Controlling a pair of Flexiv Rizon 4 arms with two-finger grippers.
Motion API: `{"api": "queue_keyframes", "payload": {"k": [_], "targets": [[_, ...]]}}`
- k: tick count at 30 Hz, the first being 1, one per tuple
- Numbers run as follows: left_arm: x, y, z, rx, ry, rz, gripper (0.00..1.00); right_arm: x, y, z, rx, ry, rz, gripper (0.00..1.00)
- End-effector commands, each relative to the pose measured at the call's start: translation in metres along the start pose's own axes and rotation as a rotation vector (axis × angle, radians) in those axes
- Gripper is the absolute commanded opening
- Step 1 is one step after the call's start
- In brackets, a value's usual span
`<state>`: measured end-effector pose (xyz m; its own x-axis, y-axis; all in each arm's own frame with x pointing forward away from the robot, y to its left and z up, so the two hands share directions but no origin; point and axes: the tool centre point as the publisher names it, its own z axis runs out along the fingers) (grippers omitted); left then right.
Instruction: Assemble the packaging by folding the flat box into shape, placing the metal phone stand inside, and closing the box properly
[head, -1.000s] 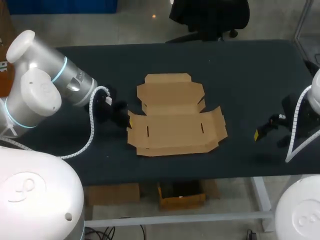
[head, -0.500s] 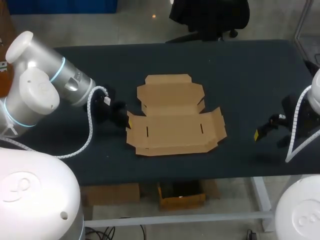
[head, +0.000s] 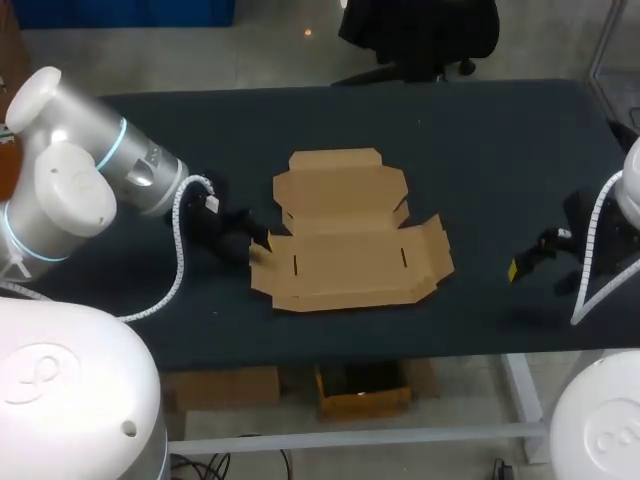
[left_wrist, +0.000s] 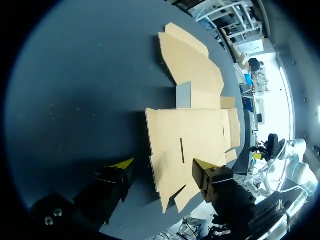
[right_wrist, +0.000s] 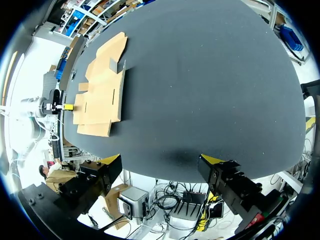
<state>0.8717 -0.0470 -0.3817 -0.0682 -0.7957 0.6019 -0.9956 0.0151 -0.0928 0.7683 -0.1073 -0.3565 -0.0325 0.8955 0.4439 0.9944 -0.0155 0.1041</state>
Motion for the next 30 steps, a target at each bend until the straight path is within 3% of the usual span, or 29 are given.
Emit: {"api": "queue_keyframes", "payload": {"k": [1, 17, 20, 27, 28, 29, 30], "targets": [[0.0, 0.013, -0.006, 0.023, -0.008, -0.005, 1.0, -0.001, -0.001, -0.003, 0.003, 0.009, -0.001, 1.0], [-0.003, 0.024, -0.009, 0.05, -0.022, -0.018, 0.96, -0.001, -0.001, -0.003, 0.003, 0.009, -0.001, 1.0], [-0.007, 0.033, -0.016, 0.072, -0.031, -0.03, 0.85, -0.001, -0.001, -0.003, 0.003, 0.009, -0.001, 1.0], [-0.005, 0.062, -0.039, 0.12, -0.042, -0.029, 0.85, -0.001, -0.001, -0.003, 0.003, 0.009, -0.001, 1.0], [-0.004, 0.065, -0.041, 0.124, -0.045, -0.031, 0.82, -0.001, -0.001, -0.003, 0.003, 0.009, -0.001, 1.0], [-0.004, 0.069, -0.043, 0.133, -0.045, -0.024, 0.63, -0.001, -0.001, -0.003, 0.003, 0.009, -0.001, 1.0], [-0.003, 0.072, -0.045, 0.133, -0.046, -0.023, 0.6, -0.001, -0.001, -0.003, 0.003, 0.009, -0.001, 1.0]]}}
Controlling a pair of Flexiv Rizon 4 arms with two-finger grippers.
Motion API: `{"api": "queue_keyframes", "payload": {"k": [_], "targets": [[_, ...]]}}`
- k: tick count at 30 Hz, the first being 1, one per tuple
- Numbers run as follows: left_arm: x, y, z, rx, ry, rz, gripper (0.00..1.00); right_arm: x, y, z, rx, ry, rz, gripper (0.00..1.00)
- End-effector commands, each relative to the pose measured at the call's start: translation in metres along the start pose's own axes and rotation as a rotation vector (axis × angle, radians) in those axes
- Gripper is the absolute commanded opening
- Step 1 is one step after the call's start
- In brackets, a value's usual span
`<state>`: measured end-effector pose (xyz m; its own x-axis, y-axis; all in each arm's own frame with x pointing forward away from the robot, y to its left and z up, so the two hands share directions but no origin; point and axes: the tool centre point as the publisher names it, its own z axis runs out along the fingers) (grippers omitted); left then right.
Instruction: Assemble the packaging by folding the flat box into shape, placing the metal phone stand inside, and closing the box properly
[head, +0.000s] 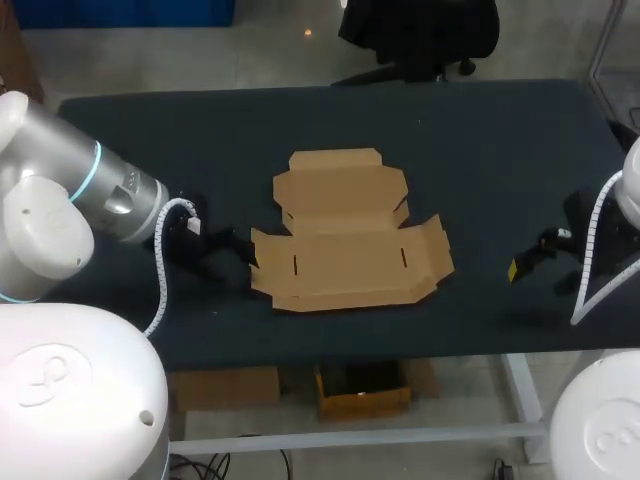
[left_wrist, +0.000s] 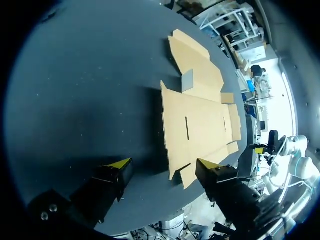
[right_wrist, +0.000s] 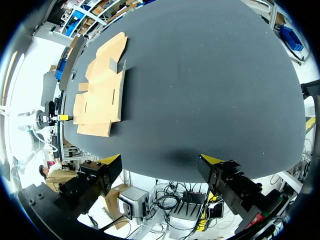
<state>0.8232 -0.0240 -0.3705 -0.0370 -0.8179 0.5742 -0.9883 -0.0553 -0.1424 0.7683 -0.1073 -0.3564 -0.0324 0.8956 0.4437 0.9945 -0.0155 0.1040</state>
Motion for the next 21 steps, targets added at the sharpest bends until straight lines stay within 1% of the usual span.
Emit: {"api": "queue_keyframes", "payload": {"k": [1, 5, 6, 7, 8, 14, 21], "targets": [[0.004, 0.025, -0.023, 0.057, -0.009, 0.007, 0.55, -0.001, -0.001, -0.003, 0.003, 0.009, -0.002, 1.0], [0.006, 0.034, -0.028, 0.06, -0.012, 0.014, 0.29, -0.001, -0.001, -0.003, 0.003, 0.009, -0.002, 1.0], [0.006, 0.035, -0.029, 0.061, -0.013, 0.013, 0.16, -0.001, -0.001, -0.003, 0.003, 0.009, -0.002, 1.0], [0.006, 0.036, -0.03, 0.062, -0.014, 0.013, 0.02, -0.001, -0.001, -0.003, 0.003, 0.009, -0.002, 1.0], [0.006, 0.038, -0.031, 0.061, -0.014, 0.013, 0.0, -0.001, -0.001, -0.003, 0.003, 0.009, -0.002, 1.0], [0.006, 0.046, -0.029, 0.028, -0.033, -0.003, 0.0, -0.001, -0.001, -0.003, 0.003, 0.009, -0.002, 1.0], [0.006, 0.053, -0.025, -0.011, -0.05, 0.001, 0.0, -0.001, -0.001, -0.003, 0.003, 0.009, -0.002, 1.0]]}}
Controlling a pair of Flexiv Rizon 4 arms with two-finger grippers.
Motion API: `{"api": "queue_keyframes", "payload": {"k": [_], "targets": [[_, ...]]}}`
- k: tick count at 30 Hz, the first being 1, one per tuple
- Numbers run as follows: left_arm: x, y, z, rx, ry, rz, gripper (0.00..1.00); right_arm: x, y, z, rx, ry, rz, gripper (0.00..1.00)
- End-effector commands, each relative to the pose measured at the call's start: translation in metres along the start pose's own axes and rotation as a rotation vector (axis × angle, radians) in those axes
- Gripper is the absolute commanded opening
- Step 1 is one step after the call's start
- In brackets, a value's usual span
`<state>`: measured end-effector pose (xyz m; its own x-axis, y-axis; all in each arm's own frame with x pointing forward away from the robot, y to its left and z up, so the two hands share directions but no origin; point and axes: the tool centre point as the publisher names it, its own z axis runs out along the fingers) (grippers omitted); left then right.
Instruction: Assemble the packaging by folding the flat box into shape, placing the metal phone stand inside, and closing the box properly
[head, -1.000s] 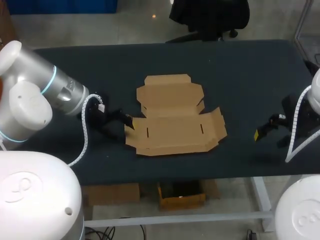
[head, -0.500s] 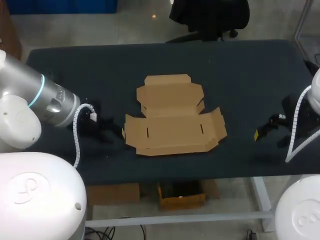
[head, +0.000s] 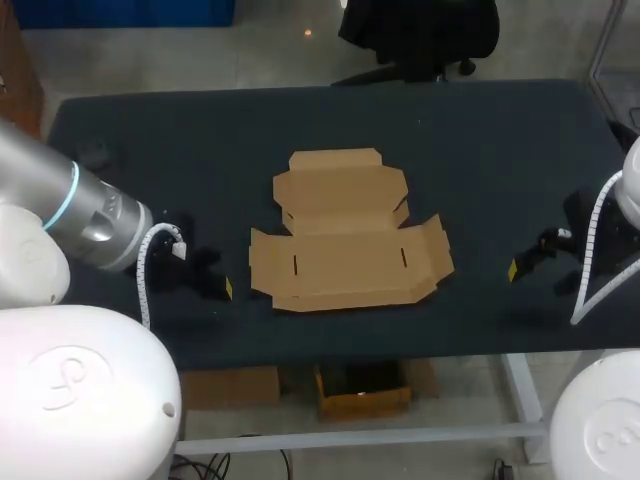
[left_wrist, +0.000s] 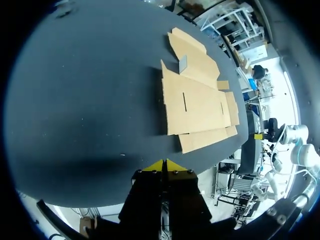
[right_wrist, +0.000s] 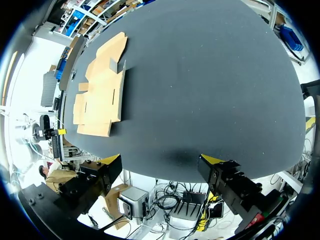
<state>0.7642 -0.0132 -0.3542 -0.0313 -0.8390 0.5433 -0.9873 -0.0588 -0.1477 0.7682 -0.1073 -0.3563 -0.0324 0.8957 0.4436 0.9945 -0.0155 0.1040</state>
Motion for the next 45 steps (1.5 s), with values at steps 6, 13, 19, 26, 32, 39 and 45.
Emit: {"api": "queue_keyframes", "payload": {"k": [6, 13, 19, 26, 32, 39, 45], "targets": [[0.003, 0.003, 0.005, -0.03, -0.015, 0.008, 0.0, 0.001, 0.0, -0.001, 0.0, 0.009, 0.007, 0.0], [0.003, 0.009, 0.006, -0.047, -0.022, 0.02, 0.0, 0.019, -0.003, 0.007, -0.005, 0.018, -0.006, 0.0], [0.002, 0.009, 0.014, -0.069, -0.028, 0.026, 0.0, 0.027, 0.001, 0.022, 0.01, 0.029, -0.006, 0.0], [0.001, 0.01, 0.02, -0.09, -0.012, 0.022, 0.0, 0.038, 0.002, 0.031, 0.009, 0.04, -0.013, 0.0], [0.003, 0.012, 0.027, -0.113, -0.005, 0.033, 0.0, 0.048, 0.004, 0.044, 0.026, 0.057, -0.023, 0.0], [0.002, 0.014, 0.033, -0.137, 0.004, 0.04, 0.0, 0.055, 0.008, 0.057, 0.052, 0.069, -0.023, 0.0], [0.002, 0.014, 0.039, -0.154, 0.012, 0.051, 0.0, 0.063, 0.012, 0.067, 0.058, 0.053, -0.02, 0.0]]}}
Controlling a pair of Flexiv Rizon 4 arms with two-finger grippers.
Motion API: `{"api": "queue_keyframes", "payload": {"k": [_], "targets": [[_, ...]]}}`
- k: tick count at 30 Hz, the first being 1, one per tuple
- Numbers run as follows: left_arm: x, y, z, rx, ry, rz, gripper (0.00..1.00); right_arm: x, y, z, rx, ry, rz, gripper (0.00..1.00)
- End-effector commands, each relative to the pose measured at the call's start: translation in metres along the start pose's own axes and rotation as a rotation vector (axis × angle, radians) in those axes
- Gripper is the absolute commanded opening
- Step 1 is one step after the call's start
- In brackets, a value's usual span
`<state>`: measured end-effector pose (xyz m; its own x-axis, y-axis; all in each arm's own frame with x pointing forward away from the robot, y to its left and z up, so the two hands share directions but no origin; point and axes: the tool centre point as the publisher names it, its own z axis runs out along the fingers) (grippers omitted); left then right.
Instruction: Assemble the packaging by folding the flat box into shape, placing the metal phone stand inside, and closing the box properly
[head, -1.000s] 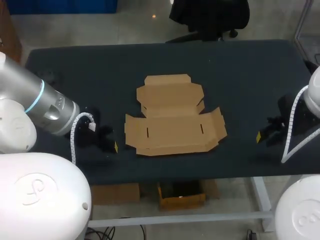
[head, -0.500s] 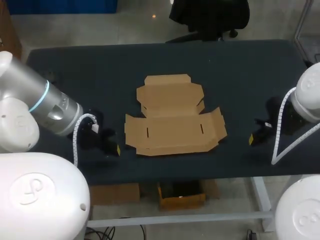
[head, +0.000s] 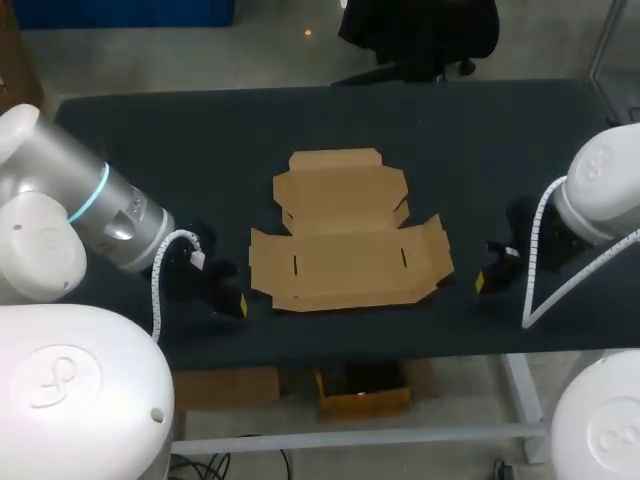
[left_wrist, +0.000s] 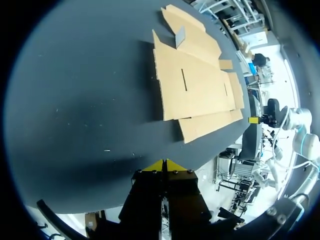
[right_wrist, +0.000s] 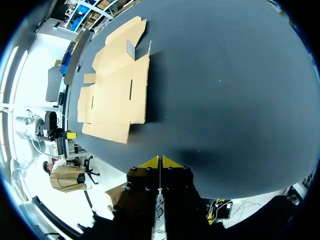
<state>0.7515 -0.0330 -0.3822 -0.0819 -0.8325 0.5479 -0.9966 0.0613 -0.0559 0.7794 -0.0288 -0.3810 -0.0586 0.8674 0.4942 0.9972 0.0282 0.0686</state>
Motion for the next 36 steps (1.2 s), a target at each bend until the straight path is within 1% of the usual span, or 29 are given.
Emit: {"api": "queue_keyframes", "payload": {"k": [1, 7, 12, 30, 36], "targets": [[0.0, -0.005, 0.008, -0.015, 0.004, 0.001, 0.0, 0.004, 0.006, 0.011, 0.007, -0.002, 0.0, 0.0], [0.002, -0.006, 0.014, -0.02, 0.026, 0.002, 0.0, 0.008, 0.008, 0.022, 0.003, 0.017, 0.007, 0.0], [0.002, -0.008, 0.019, -0.026, 0.041, -0.004, 0.0, 0.012, 0.01, 0.028, 0.008, 0.017, 0.006, 0.0], [0.002, -0.01, 0.029, -0.027, 0.043, -0.052, 0.0, 0.024, 0.012, 0.04, -0.002, 0.001, 0.028, 0.0], [0.002, -0.01, 0.031, -0.02, 0.052, -0.069, 0.0, 0.025, 0.013, 0.047, -0.001, 0.011, 0.035, 0.0]]}}
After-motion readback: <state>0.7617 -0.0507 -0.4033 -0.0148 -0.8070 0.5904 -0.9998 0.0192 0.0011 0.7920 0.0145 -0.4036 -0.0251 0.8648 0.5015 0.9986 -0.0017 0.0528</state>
